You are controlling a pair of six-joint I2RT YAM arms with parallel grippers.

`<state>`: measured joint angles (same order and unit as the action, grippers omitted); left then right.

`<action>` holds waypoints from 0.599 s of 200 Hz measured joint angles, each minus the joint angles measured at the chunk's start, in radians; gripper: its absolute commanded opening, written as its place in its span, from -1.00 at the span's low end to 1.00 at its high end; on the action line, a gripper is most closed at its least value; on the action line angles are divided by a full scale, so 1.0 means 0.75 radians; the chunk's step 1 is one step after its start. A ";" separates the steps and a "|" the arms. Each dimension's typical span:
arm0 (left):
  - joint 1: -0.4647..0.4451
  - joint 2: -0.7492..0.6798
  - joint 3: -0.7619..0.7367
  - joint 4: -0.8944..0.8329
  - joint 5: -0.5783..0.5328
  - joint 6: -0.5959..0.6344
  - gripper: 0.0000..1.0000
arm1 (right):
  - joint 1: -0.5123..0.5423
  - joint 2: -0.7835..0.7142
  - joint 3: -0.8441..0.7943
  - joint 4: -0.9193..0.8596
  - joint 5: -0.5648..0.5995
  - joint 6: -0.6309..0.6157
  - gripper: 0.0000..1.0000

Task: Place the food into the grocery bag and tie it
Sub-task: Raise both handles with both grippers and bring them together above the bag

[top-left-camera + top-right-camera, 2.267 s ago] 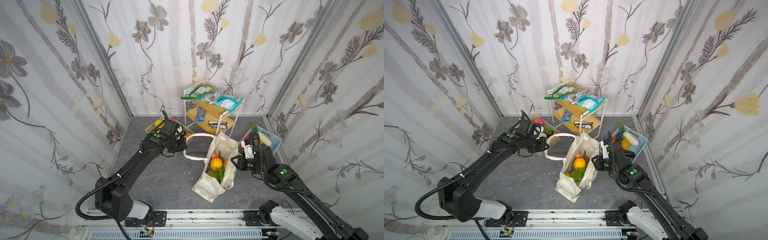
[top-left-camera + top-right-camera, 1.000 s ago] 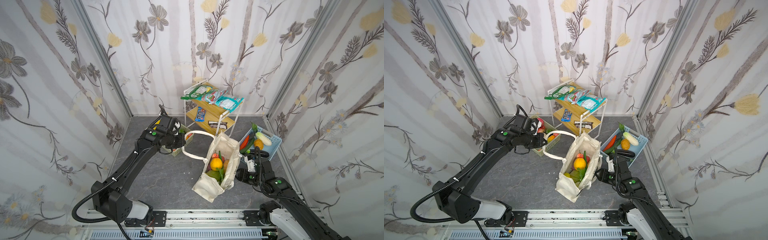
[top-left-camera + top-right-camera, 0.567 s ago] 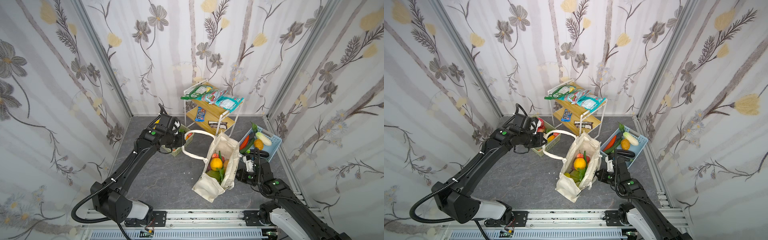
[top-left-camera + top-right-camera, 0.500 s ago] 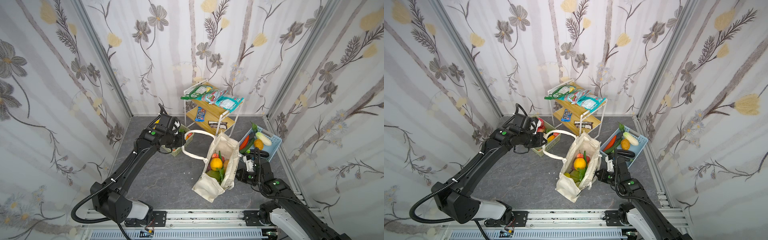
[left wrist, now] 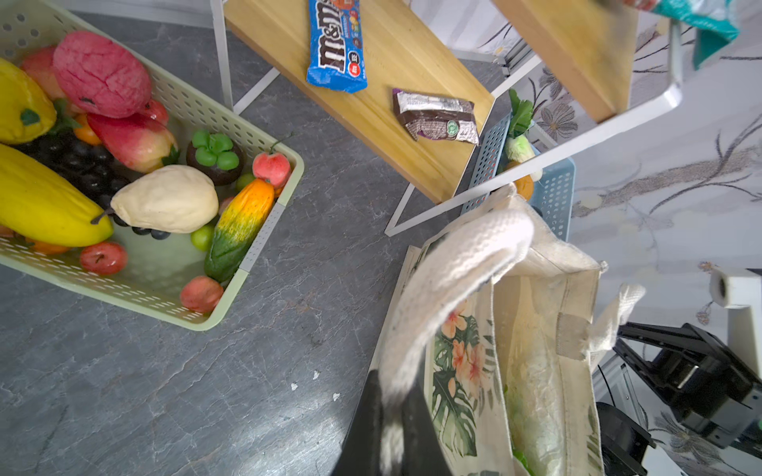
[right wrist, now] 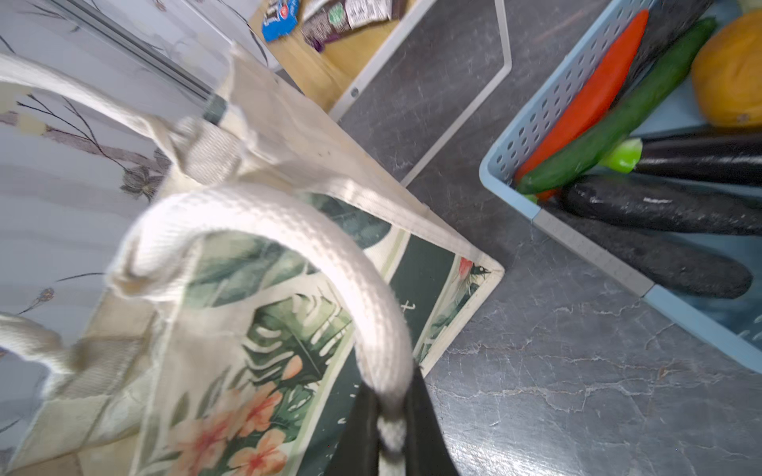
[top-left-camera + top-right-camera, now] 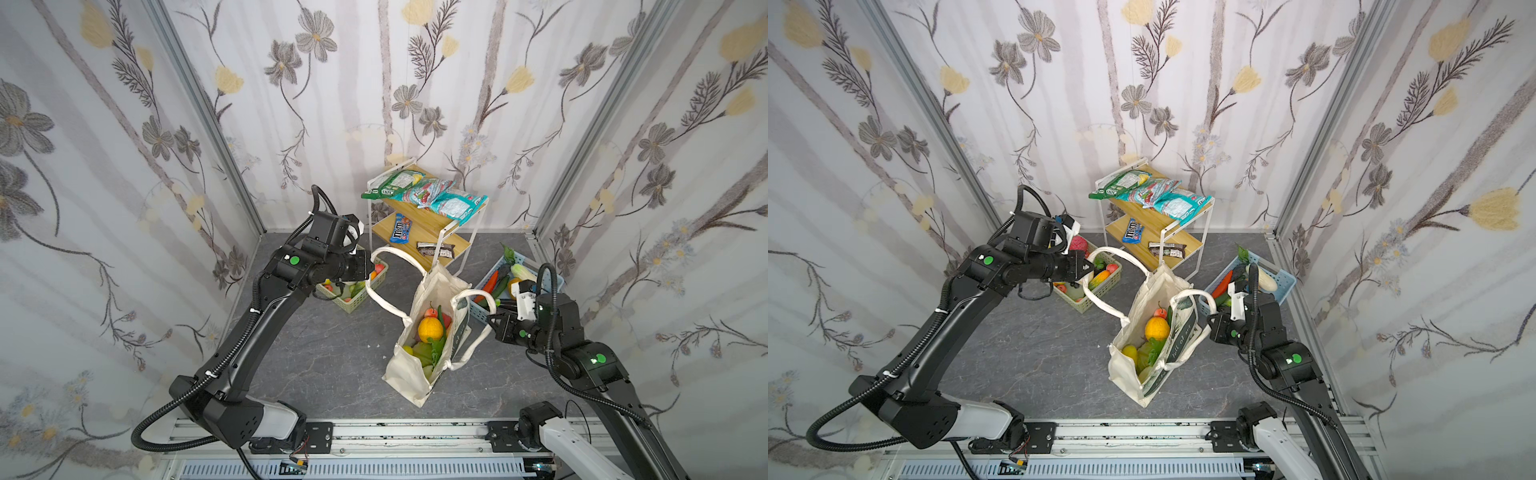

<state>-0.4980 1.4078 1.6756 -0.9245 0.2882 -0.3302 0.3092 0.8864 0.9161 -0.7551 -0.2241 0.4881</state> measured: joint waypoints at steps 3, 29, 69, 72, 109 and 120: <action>-0.002 0.001 0.008 -0.002 0.000 0.003 -1.00 | -0.001 0.005 0.020 -0.011 0.004 -0.005 -0.85; -0.030 0.016 0.080 -0.027 -0.009 0.018 -1.00 | -0.001 0.065 0.181 -0.063 0.004 -0.053 -0.87; -0.083 0.040 0.181 -0.053 -0.034 0.034 -1.00 | 0.015 0.161 0.364 0.007 -0.101 -0.067 -0.89; -0.088 0.041 0.187 -0.055 -0.034 0.035 -1.00 | 0.023 0.166 0.377 0.020 -0.114 -0.064 -0.88; -0.164 0.060 0.248 -0.070 -0.054 0.063 -1.00 | 0.217 0.276 0.502 0.145 -0.162 -0.025 -0.86; -0.188 0.074 0.263 -0.069 -0.053 0.068 -1.00 | 0.278 0.319 0.522 0.177 -0.161 -0.021 -0.86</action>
<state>-0.6388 1.4635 1.8732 -0.9760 0.2481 -0.2794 0.5175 1.1259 1.3079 -0.6224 -0.3447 0.4721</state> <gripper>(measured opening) 0.068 0.094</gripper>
